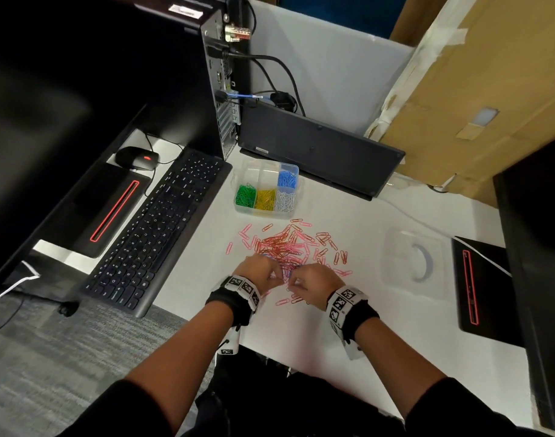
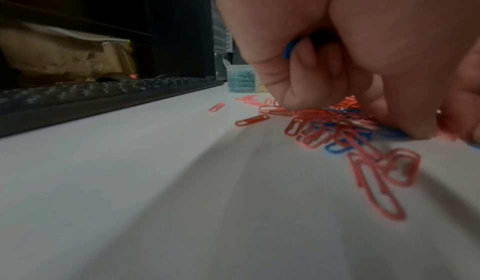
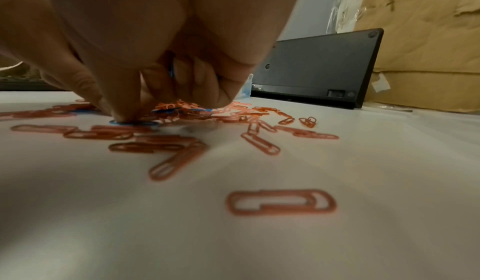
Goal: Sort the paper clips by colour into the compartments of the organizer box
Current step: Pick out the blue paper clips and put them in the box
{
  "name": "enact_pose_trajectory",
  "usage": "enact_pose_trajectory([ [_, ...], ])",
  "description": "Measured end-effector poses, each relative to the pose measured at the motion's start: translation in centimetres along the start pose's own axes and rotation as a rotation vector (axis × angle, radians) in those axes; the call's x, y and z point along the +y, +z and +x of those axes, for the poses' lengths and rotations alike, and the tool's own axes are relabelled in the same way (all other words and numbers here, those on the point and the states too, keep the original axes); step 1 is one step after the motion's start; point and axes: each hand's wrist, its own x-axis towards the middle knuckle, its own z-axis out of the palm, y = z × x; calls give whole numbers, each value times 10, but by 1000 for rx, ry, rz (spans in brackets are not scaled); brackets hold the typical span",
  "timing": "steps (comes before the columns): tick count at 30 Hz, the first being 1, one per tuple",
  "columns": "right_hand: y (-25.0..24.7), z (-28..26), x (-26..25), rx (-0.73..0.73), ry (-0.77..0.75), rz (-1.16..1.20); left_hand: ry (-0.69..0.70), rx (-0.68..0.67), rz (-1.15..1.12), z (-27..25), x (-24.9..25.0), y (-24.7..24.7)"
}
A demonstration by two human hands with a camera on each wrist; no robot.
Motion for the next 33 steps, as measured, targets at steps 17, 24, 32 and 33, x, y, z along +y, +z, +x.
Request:
enact_pose_trajectory([
  [17, 1, -12, 13, 114, 348, 941, -263, 258, -561, -8, -19, -10],
  [24, 15, 0, -15, 97, 186, 634, -405, 298, -614, -23, -57, -8],
  [32, 13, 29, -35, 171, 152, 499, -311, 287, -638, -39, -51, -7],
  [33, 12, 31, -35, 180, 108, 387, -276, 272, -581, -40, -48, -6],
])
